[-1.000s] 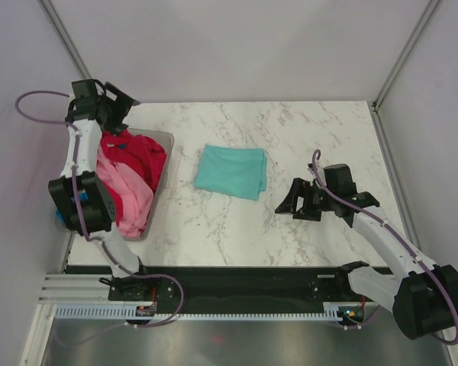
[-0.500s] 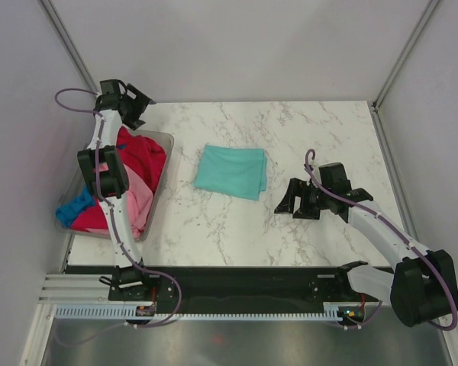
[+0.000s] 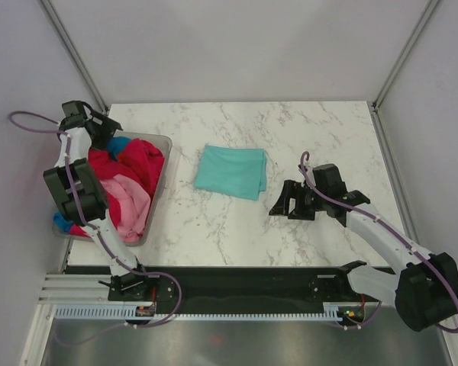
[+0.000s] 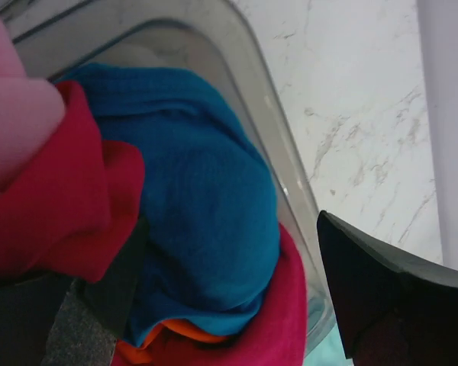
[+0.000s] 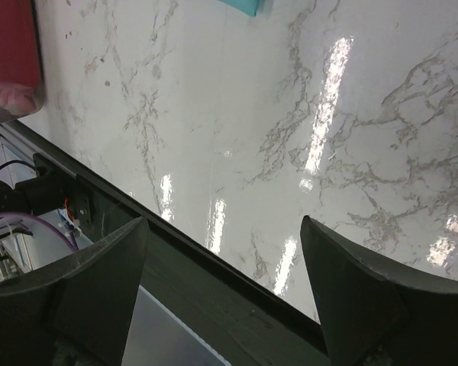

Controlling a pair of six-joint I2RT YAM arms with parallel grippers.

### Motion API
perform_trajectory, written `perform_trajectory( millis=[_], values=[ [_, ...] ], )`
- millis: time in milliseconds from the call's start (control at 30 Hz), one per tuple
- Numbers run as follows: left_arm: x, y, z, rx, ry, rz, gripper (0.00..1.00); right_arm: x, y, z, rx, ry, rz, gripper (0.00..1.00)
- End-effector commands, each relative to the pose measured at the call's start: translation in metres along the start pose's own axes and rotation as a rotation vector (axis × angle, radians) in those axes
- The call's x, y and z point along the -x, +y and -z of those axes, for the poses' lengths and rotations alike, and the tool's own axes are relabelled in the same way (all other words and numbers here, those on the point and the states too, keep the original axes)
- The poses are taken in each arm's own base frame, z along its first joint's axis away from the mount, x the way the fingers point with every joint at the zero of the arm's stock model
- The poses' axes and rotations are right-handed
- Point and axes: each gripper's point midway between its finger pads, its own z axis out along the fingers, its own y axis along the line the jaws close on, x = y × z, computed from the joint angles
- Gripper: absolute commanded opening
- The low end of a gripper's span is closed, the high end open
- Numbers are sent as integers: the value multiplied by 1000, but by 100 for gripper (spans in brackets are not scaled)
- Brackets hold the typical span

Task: Fold and stack the t-shirts

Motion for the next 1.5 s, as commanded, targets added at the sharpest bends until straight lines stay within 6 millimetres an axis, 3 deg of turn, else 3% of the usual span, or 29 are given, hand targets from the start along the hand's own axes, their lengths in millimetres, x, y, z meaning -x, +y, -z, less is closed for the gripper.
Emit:
perform_trajectory(
  millis=[0, 167, 233, 333, 400, 433, 533, 600, 667, 700, 733, 800, 833, 933, 1067, 1200, 1300, 1367, 1400, 1433, 1467],
  values=[
    [2, 21, 28, 97, -36, -38, 100, 16, 17, 7, 25, -76, 26, 89],
    [-12, 73, 39, 155, 4, 28, 100, 18, 14, 2, -24, -101, 24, 89],
    [-18, 77, 51, 150, 4, 29, 100, 20, 15, -7, -50, -95, 24, 89],
    [-13, 48, 76, 68, -67, -33, 100, 34, 43, -17, -39, -105, 64, 88],
    [-4, 21, 104, 9, -135, -97, 100, 59, 62, -26, -68, -141, 87, 88],
    [-4, 5, 115, -26, -148, -147, 100, 73, 82, -34, -55, -148, 111, 88],
    [-19, -11, 138, -77, -145, -203, 100, 99, 99, -53, -102, -184, 138, 88],
    [-38, -22, 157, -134, -136, -233, 100, 125, 108, -82, -134, -184, 140, 88],
    [-70, -19, 159, -166, -66, -281, 100, 139, 115, -120, -161, -148, 148, 88],
    [-78, -22, 173, -204, -68, -300, 100, 143, 112, -134, -187, -141, 145, 87],
    [-98, -11, 172, -209, -25, -323, 100, 152, 110, -159, -207, -123, 142, 87],
    [-113, -8, 192, -257, -41, -375, 100, 151, 94, -177, -280, -97, 111, 87],
    [-127, 4, 188, -243, -21, -403, 100, 154, 83, -194, -316, -95, 98, 86],
    [-129, 23, 195, -189, -121, -442, 100, 152, 67, -227, -351, -77, 57, 87],
    [-125, 11, 209, -248, -164, -438, 100, 149, 49, -267, -381, -46, 23, 86],
    [-130, 10, 209, -265, -144, -419, 100, 164, 35, -306, -362, -49, 6, 87],
    [-136, 10, 209, -280, -122, -412, 100, 191, 40, -356, -206, -77, -16, 87],
    [-138, 8, 209, -293, -115, -411, 100, 213, 58, -374, -54, -146, -91, 87],
    [-138, 9, 208, -289, -112, -411, 100, 214, 51, -385, -8, -158, -131, 88],
    [-140, 9, 207, -292, -103, -408, 100, 248, 87, -383, 176, -289, -126, 90],
    [-140, 9, 205, -288, -96, -406, 100, 258, 104, -383, 258, -336, -117, 92]
  ],
)
